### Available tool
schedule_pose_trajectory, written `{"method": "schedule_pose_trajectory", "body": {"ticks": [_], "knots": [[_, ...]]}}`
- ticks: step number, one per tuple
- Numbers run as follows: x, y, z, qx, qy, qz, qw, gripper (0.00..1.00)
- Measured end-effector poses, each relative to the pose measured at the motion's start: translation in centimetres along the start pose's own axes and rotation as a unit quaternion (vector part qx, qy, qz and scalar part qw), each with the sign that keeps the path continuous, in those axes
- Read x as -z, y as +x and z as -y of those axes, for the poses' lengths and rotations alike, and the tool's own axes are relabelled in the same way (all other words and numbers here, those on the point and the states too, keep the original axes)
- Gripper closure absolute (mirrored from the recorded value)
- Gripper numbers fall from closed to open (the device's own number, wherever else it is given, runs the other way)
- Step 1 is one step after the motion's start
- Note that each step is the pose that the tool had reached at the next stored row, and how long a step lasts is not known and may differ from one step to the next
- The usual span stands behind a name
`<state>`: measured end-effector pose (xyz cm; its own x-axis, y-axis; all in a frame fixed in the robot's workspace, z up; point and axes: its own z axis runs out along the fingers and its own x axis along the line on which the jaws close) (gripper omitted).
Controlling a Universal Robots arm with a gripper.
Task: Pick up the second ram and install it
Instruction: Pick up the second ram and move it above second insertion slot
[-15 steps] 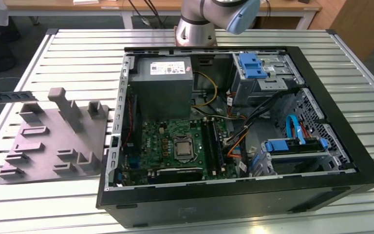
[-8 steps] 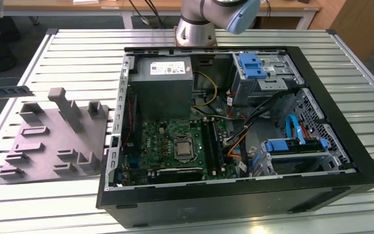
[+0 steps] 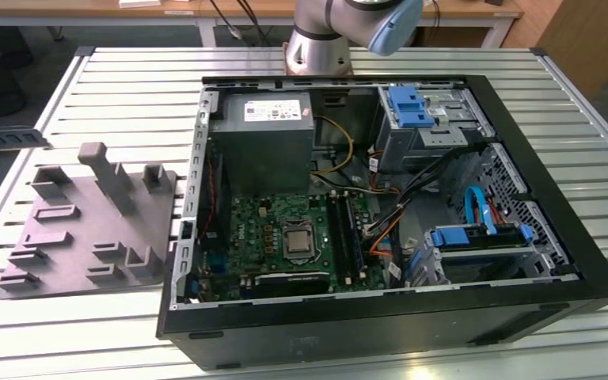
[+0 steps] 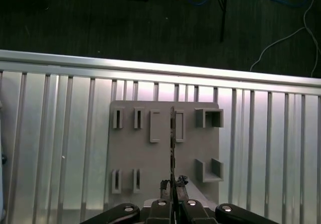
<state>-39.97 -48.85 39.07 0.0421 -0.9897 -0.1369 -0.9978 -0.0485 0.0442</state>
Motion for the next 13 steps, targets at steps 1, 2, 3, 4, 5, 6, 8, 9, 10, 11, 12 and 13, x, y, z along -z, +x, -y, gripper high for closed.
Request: {"method": "schedule_pose_trajectory", "body": {"ticks": [1, 2, 3, 4, 5, 6, 8, 9, 10, 11, 12, 13], "knots": [[0.12, -0.02, 0.00, 0.000, 0.0000, 0.0007, 1.0000, 0.86], [0.23, -0.03, -0.01, 0.000, 0.0000, 0.0014, 1.0000, 0.86], [0.36, -0.05, -0.02, 0.000, 0.0001, 0.0021, 1.0000, 0.86], [0.49, -0.07, -0.02, 0.000, 0.0001, 0.0028, 1.0000, 0.86], [0.64, -0.09, -0.03, 0.000, 0.0001, 0.0034, 1.0000, 0.86], [0.76, -0.10, -0.03, 0.000, 0.0002, 0.0042, 1.0000, 0.86], [0.97, -0.13, -0.04, 0.000, 0.0003, 0.0059, 1.0000, 0.86], [1.14, -0.16, -0.05, 0.000, 0.0003, 0.0070, 1.0000, 0.86], [1.33, -0.18, -0.05, 0.000, 0.0003, 0.0081, 1.0000, 0.86], [1.42, -0.20, -0.06, 0.000, 0.0004, 0.0091, 1.0000, 0.86], [1.45, -0.20, -0.06, 0.000, 0.0004, 0.0094, 1.0000, 0.86], [1.45, -0.21, -0.06, 0.000, 0.0004, 0.0095, 1.0000, 0.86]]}}
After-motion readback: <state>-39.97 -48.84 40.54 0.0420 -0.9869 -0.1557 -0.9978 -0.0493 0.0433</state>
